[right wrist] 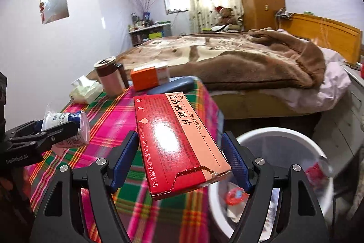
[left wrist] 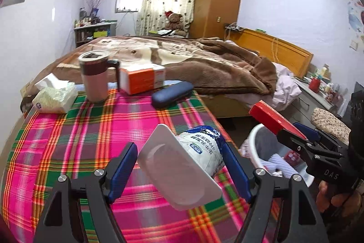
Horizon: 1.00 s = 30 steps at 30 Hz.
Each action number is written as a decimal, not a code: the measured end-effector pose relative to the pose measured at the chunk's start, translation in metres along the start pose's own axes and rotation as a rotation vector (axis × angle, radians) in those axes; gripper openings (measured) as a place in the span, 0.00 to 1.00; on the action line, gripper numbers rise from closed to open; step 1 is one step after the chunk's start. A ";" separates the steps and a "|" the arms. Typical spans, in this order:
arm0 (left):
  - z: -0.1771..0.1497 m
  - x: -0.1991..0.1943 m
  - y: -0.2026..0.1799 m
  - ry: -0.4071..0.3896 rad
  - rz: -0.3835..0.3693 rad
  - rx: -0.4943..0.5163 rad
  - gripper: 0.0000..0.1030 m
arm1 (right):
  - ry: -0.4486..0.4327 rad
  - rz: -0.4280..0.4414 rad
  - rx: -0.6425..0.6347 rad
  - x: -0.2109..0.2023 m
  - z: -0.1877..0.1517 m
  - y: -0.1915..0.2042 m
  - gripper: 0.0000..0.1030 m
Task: Collect trash
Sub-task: 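Carry the yogurt cup and red box over the bin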
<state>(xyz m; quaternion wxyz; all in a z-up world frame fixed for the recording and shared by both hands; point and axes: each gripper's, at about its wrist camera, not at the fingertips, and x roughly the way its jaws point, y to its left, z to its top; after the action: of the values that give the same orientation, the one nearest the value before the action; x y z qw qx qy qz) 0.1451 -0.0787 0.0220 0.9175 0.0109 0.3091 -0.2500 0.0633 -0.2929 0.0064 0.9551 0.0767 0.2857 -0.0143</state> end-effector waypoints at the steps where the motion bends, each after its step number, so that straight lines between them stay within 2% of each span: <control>1: -0.001 -0.001 -0.006 -0.002 -0.010 0.004 0.75 | -0.006 -0.013 0.003 -0.003 0.000 -0.003 0.74; 10: -0.004 0.000 -0.067 -0.001 -0.102 0.048 0.75 | -0.032 -0.113 0.072 -0.034 -0.015 -0.042 0.74; 18: -0.008 0.013 -0.114 0.014 -0.151 0.092 0.75 | -0.033 -0.208 0.123 -0.047 -0.025 -0.075 0.74; 22: -0.010 0.025 -0.141 0.031 -0.193 0.119 0.75 | -0.013 -0.272 0.130 -0.049 -0.030 -0.089 0.74; 30: -0.020 0.067 -0.183 0.097 -0.215 0.162 0.75 | 0.073 -0.329 0.181 -0.031 -0.045 -0.124 0.74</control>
<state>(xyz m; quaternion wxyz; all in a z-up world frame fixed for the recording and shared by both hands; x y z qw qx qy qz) 0.0946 -0.2655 -0.0080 0.8655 0.0639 0.3311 -0.3704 0.0037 -0.4085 -0.0308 0.9182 0.1150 0.3264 -0.1930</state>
